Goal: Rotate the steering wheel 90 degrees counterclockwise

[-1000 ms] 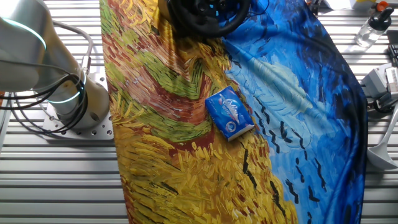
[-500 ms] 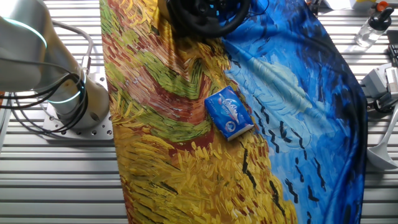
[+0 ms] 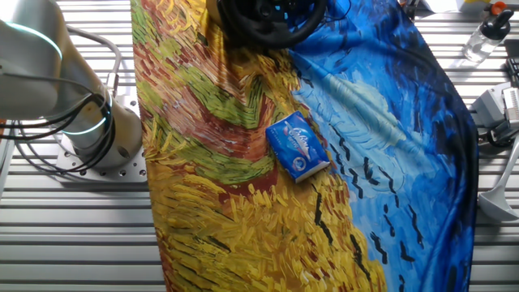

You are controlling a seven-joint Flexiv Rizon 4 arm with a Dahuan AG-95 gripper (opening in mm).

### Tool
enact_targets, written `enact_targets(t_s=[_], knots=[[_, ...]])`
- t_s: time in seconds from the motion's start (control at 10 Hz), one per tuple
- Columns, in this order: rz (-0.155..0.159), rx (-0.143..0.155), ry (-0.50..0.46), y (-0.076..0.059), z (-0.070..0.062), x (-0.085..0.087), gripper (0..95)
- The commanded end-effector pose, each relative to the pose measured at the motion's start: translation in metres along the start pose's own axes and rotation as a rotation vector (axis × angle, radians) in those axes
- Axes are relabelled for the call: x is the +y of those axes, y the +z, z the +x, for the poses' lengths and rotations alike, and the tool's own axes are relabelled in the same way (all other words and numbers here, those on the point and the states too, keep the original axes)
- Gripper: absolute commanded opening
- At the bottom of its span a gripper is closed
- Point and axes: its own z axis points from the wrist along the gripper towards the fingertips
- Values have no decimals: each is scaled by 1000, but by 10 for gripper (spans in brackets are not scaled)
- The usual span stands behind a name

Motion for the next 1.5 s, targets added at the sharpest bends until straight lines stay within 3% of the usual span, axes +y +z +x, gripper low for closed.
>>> enact_targets(t_s=[0.1,1.5], knots=[[5,-2,-3,5,0,-2,0],[8,0,-66,10,8,-5,0]])
